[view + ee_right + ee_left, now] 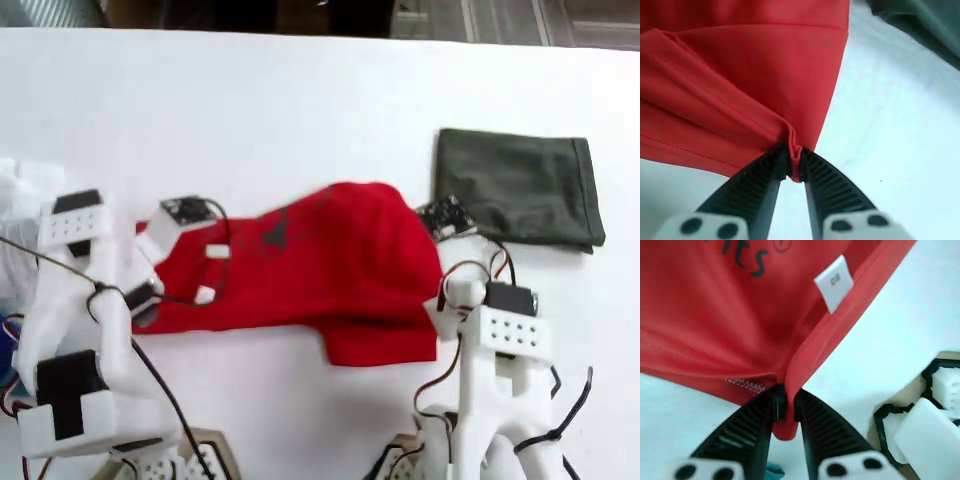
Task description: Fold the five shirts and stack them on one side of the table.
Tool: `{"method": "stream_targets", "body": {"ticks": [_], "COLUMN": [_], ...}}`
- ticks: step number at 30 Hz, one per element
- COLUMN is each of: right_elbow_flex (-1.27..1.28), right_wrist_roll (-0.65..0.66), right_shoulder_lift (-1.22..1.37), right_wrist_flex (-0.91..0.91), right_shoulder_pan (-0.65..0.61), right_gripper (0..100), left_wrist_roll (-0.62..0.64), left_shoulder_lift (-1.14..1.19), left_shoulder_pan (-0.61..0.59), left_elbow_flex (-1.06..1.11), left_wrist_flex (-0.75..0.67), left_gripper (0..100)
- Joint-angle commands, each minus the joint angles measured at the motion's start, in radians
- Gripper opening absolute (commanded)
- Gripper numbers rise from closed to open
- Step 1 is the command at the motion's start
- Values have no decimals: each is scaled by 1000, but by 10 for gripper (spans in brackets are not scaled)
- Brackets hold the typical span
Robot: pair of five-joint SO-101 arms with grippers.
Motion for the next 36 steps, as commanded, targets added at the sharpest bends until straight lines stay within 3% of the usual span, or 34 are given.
{"method": "stream_targets", "body": {"ticks": [1, 5, 9, 15, 18, 20, 22, 23, 25, 30, 36], "right_elbow_flex": [2, 3, -8, -98, -198, -261, -307, -324, -353, -468, -683], "right_wrist_roll": [8, 8, 46, 55, -94, -193, -249, -265, -273, -276, -276], "right_shoulder_lift": [-30, -35, -36, -36, -25, -25, -22, -16, 25, 271, 631], "right_wrist_flex": [-10, 36, 67, 65, 56, 38, 1, -27, -70, -124, -114], "right_shoulder_pan": [12, 12, 10, 12, -13, -59, -134, -176, -252, -320, -320], "right_gripper": [26, 130, 238, 240, 240, 213, 85, 5, 46, 19, 20], "left_wrist_roll": [-6, -9, -11, -74, -68, -9, 77, 123, 198, 373, 387], "left_shoulder_lift": [-48, -55, -55, -49, -48, -44, -31, -11, 43, 219, 371], "left_shoulder_pan": [14, 5, -46, -141, -169, -164, -129, -107, -61, 18, 12], "left_elbow_flex": [12, -22, -124, -410, -522, -536, -524, -510, -487, -481, -483], "left_wrist_flex": [-40, -12, 54, 196, 195, 176, 146, 126, 94, -15, -135], "left_gripper": [27, 40, 131, 203, 202, 156, 20, 19, 33, 26, 26]}}
